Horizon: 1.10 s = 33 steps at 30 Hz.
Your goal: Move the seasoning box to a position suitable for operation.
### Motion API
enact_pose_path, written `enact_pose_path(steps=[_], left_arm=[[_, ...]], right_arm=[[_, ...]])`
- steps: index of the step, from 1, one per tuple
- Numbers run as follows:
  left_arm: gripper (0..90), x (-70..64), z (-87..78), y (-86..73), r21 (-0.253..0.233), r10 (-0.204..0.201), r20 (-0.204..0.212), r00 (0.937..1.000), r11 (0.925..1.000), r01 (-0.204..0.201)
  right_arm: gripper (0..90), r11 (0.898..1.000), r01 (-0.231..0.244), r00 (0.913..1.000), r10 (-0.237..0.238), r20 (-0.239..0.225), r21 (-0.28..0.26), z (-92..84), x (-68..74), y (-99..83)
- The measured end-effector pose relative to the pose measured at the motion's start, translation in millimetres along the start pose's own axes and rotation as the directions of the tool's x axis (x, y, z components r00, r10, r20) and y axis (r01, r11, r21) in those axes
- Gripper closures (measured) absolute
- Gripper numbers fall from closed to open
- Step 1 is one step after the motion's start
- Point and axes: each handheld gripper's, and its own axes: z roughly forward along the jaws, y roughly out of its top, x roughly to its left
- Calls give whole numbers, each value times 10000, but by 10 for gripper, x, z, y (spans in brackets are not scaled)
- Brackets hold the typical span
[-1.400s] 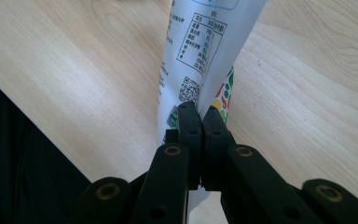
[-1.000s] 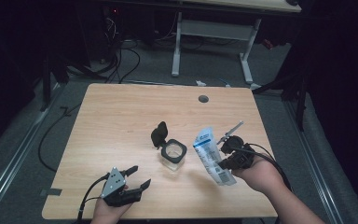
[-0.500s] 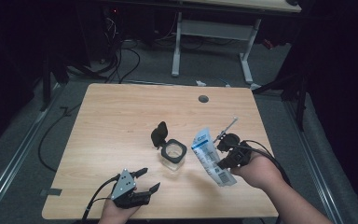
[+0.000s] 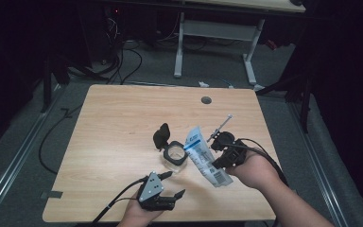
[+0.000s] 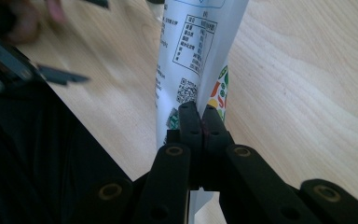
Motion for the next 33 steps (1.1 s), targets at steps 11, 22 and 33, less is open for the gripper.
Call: enact_pose_path(steps=[11,22,33], left_arm=[[236,-188,444,-120,314,-236,526,9983,9993,220],[244,-277,513,-87,-44,-557,598,9967,9984,560],[377,-288,446,-50,-87,-436,347,9984,9990,440]], right_arm=[[900,9994,264,9996,-266,-83,-213,-33,120,149],[900,9985,456,9987,-462,-214,-315,23,224,246],[900,9982,552,9981,-558,-256,-243,55,280,290]])
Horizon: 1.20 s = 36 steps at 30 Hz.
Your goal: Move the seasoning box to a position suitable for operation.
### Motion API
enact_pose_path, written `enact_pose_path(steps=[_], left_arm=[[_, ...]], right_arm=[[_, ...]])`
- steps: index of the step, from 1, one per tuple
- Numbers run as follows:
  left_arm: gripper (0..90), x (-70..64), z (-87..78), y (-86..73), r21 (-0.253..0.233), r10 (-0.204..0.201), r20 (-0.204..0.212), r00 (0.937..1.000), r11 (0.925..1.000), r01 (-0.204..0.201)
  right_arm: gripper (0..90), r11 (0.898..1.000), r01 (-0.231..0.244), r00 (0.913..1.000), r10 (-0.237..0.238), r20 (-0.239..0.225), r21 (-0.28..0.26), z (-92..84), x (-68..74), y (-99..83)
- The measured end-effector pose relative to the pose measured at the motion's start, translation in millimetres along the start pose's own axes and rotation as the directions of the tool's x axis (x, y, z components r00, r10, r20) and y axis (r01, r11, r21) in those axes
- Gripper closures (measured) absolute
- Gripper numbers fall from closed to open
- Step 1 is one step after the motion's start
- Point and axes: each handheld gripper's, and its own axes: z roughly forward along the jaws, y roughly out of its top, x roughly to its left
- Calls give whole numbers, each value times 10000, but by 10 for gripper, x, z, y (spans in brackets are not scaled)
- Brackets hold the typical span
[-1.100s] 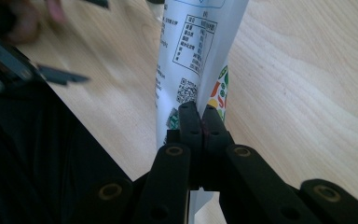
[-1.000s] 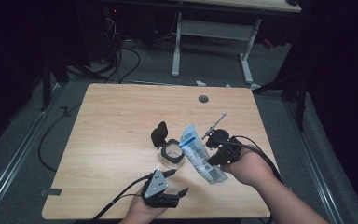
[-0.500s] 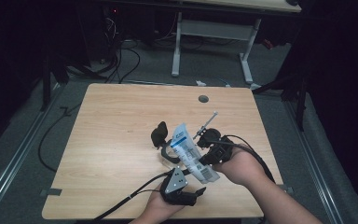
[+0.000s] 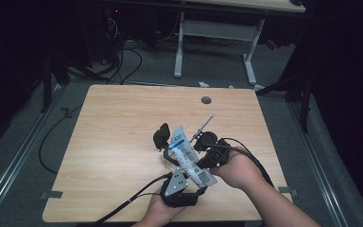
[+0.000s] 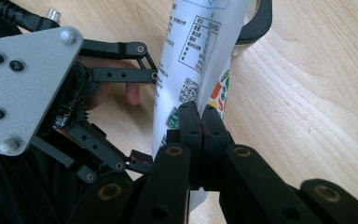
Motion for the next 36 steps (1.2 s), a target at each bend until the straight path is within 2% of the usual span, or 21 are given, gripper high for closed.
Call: enact_pose_path(steps=[5,18,22,36], left_arm=[[403,-23,-25,-1,-80,-94,-75,9999,9999,93],[429,-74,47,2,-83,388,-309,9988,9992,-390],[435,-66,62,-4,-95,404,-376,9985,9991,-407],[453,-54,139,15,-100,437,-542,9976,9990,-443]], right_arm=[[900,10000,25,10000,-25,54,62,18,1,12],[900,10000,-9,9996,9,292,9,-16,-42,31],[900,10000,-34,9994,33,338,19,-1,-55,34],[900,9995,-297,9995,297,146,48,29,-169,80]])
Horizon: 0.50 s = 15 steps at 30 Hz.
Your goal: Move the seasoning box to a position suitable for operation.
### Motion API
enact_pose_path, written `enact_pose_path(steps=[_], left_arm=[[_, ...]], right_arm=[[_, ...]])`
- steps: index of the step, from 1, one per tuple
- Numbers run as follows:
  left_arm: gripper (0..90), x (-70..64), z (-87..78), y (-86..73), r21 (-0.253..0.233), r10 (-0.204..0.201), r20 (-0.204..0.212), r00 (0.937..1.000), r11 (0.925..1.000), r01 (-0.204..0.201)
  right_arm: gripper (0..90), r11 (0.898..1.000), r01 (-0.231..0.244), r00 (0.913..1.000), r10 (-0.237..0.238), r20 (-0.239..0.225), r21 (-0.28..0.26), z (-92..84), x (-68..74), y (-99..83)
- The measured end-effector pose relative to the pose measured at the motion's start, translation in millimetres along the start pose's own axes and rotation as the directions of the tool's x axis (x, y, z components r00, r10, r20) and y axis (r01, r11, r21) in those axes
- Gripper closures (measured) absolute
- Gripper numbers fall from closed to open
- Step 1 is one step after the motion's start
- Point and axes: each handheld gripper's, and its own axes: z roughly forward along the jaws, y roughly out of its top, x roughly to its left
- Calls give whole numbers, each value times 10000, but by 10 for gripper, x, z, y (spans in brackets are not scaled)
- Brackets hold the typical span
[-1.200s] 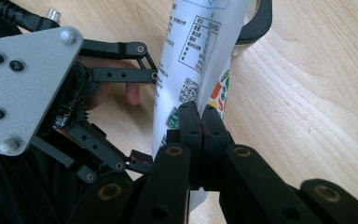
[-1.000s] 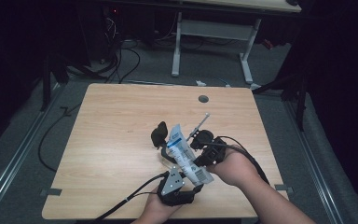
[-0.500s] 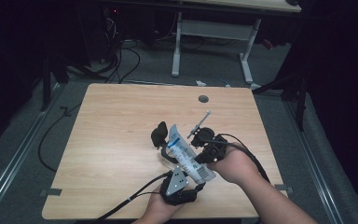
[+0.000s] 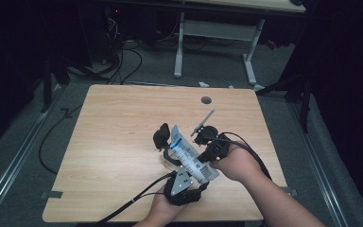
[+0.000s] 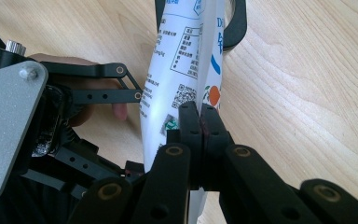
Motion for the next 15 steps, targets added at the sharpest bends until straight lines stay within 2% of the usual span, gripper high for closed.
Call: enact_pose_path(steps=[9,15], left_arm=[[453,21,28,5,12,-125,-13,9999,9999,125],[451,34,36,17,-3,-214,-48,9998,9998,213]], right_arm=[[900,10000,-38,9998,40,-196,91,21,-56,28],[900,9999,32,9999,-30,-123,146,38,-61,72]])
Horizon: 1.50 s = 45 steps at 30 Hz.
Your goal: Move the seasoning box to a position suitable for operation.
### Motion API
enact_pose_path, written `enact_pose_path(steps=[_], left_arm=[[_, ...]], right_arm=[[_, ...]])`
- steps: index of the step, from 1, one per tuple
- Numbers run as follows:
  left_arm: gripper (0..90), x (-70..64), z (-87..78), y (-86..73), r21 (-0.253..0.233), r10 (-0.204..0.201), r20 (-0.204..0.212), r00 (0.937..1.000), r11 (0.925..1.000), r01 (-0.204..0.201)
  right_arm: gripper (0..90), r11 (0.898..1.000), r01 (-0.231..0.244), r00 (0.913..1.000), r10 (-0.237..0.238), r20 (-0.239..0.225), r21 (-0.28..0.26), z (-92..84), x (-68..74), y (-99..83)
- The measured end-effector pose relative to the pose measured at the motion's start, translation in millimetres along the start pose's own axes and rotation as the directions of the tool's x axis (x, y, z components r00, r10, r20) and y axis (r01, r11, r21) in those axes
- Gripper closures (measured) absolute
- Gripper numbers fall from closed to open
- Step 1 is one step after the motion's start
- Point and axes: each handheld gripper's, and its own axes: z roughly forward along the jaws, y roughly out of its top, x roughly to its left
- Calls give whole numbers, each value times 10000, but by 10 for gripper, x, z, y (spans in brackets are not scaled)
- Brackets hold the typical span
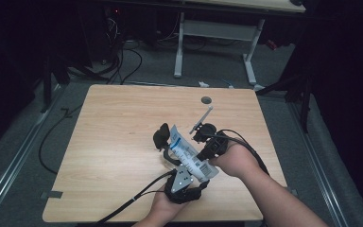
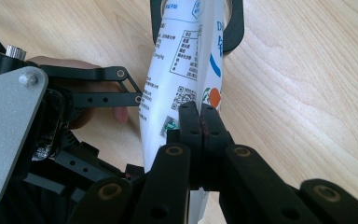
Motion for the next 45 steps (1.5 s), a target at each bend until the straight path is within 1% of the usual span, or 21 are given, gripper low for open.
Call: enact_pose_path(steps=[7,9,14,15,19,20,22,25,31,35,37,38,39,45], left_arm=[[450,5,10,9,10,-20,50,10000,10000,20],[450,6,14,14,-13,-55,61,10000,10000,55],[449,3,23,28,19,-111,87,9999,9999,111],[449,2,25,27,21,-77,79,9999,10000,76],[447,0,33,29,-10,-151,88,9998,9999,151],[447,0,36,28,-13,-141,77,9999,9999,141],[445,3,39,28,-12,-135,83,9999,9999,135],[444,7,42,31,-34,-117,73,9999,9999,117],[442,0,48,36,-33,-94,95,9999,10000,94],[442,-5,54,39,-32,-81,102,9999,10000,81],[443,-7,57,47,-45,-109,105,9999,9999,110],[443,-6,58,52,-53,-114,97,9999,9999,115],[443,-6,59,57,-54,-136,98,9999,9999,137],[444,-8,68,75,-65,-185,104,9998,9998,186]], right_arm=[[900,10000,26,10000,-26,53,16,6,13,30],[900,9998,185,9998,-185,67,-33,7,8,36],[900,10000,32,10000,-32,77,-11,-4,11,49],[900,10000,34,10000,-34,60,6,-5,8,50],[900,10000,76,9999,-76,88,10,-6,1,54],[900,9999,156,9998,-156,105,9,-3,-7,60],[900,10000,75,9999,-75,141,45,-4,-1,68],[900,9999,168,9997,-169,197,34,-3,-5,77],[900,9999,156,9995,-157,277,48,-10,-2,92],[900,9998,194,9995,-195,232,47,-7,-2,98],[900,9996,260,9992,-262,288,67,-11,-1,106],[900,9996,255,9993,-257,288,72,-15,-1,110],[900,9998,152,9995,-155,289,91,-19,4,115],[900,9997,223,9993,-226,302,84,-29,-2,136]])
